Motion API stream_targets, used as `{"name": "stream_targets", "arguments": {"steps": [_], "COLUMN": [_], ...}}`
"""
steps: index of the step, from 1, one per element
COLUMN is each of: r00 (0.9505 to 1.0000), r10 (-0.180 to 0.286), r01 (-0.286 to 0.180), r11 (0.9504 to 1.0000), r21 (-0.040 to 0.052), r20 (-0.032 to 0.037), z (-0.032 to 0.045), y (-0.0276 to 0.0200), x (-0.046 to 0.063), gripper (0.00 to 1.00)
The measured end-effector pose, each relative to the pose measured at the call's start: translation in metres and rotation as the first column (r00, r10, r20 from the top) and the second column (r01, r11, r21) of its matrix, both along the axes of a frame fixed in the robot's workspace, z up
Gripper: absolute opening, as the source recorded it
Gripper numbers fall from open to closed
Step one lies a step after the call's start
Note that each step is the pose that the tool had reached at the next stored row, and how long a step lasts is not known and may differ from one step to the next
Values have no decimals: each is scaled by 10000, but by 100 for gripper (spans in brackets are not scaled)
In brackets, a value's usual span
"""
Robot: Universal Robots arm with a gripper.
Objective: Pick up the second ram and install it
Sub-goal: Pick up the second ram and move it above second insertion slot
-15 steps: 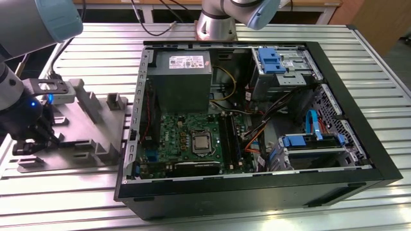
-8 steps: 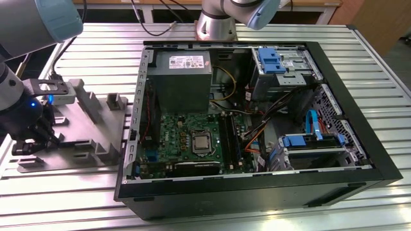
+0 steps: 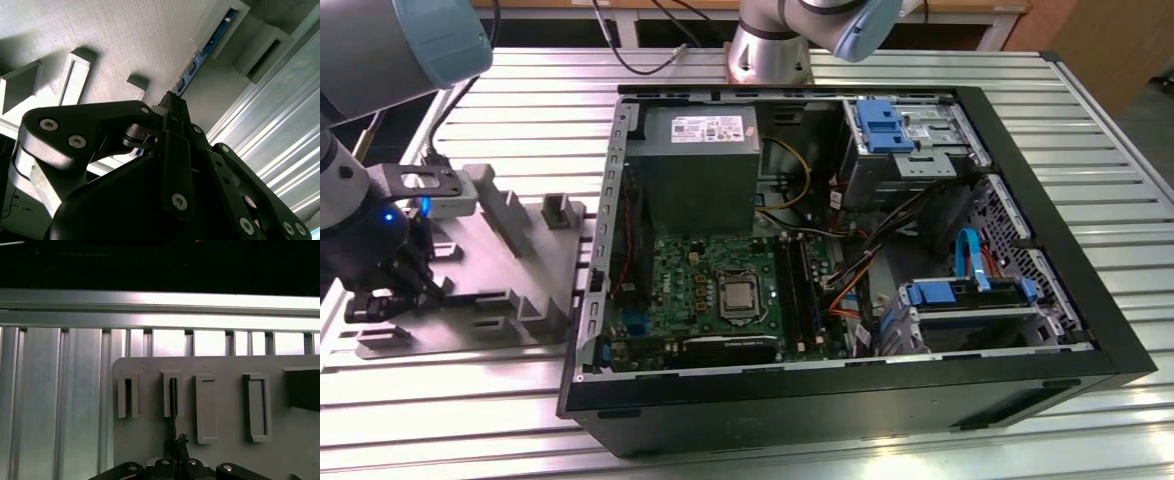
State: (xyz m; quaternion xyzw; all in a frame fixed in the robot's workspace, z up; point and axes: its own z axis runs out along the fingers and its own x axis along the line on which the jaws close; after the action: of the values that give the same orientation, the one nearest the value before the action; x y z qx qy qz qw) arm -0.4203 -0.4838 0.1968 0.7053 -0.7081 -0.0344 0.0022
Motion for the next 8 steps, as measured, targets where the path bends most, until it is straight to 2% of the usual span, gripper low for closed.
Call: {"name": "stream_targets", "arguments": {"steps": [8], "r00": [10000], "r10": [-13], "r01": [13], "r11": [10000], "r21": [0], "r20": [1], "z": [101], "y": [0], "x": [0], "gripper": [12]}}
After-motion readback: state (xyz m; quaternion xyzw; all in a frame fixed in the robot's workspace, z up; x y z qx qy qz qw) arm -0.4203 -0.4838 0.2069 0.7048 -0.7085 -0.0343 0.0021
